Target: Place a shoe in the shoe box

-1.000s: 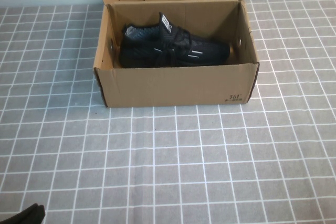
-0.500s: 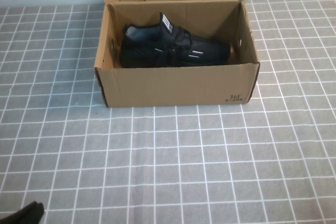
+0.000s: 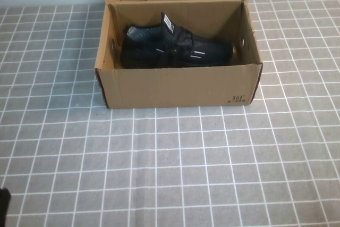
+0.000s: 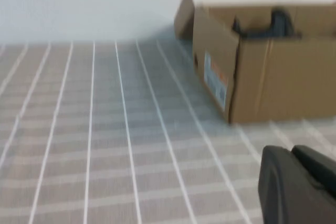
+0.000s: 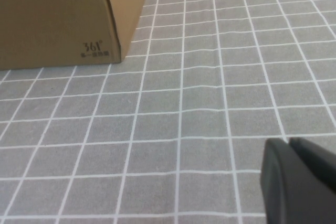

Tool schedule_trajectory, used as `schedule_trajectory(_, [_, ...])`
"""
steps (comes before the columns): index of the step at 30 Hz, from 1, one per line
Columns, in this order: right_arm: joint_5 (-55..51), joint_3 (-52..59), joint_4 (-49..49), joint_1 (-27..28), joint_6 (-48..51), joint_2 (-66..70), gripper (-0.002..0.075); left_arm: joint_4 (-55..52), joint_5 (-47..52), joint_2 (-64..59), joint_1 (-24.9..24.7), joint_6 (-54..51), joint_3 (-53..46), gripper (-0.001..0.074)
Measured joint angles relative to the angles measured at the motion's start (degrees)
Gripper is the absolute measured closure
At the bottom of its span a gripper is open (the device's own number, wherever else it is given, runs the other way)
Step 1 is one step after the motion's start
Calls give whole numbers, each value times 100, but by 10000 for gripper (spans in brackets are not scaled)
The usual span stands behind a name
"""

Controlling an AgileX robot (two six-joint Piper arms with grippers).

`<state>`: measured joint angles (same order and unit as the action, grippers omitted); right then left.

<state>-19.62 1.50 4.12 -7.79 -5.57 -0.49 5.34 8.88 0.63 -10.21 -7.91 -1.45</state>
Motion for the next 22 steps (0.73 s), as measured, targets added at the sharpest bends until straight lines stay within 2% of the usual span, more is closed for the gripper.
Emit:
schedule_trajectory(8, [0,0,0,0,0,-5,742,-172,1302,0,-2,23,-9,736])
schedule_trajectory(22, [0,0,0,0,0,-5,742,-184,1331,0,-2,35,-9,736])
